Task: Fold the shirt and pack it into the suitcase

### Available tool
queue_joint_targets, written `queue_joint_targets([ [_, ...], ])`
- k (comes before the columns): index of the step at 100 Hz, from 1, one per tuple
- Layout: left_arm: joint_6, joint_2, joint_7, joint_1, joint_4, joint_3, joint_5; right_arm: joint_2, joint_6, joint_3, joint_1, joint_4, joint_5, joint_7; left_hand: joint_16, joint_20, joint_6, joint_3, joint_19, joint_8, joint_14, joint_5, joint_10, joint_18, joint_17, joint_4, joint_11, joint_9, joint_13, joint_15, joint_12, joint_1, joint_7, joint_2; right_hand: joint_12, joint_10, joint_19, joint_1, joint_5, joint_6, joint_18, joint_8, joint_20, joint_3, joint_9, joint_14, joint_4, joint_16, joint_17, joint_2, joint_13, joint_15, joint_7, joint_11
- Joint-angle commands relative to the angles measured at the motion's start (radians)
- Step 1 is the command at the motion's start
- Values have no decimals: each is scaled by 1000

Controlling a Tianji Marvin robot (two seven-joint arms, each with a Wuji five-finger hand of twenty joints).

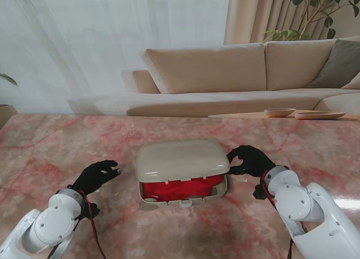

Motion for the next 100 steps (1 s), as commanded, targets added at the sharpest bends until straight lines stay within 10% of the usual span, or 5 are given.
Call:
queue_joint_targets([
  [1,4,-3,1,9,3,1,1,4,0,3,-22,4,0,20,-6,-2,-41,-36,3,7,22,0,-21,23,-8,19,-3,17,20,-12,4,-16,5,33,-8,-23,-17,-32,5,-26,0,16,-16,6,6,-10,34,-17,-7,-5,3,-16,-1,-15],
  [100,-4,-2,0,18,5,-8,5,20,-38,68,-101,-45,-30,97,-6,-2,-44,-36,4,9,24,6,-20,23,-7,19,-3,18,20,-11,4,-15,8,34,-6,-33,-16,-41,9,-39,0,15,-9,21,25,-12,24,-15,6,-22,20,-9,-7,-16],
])
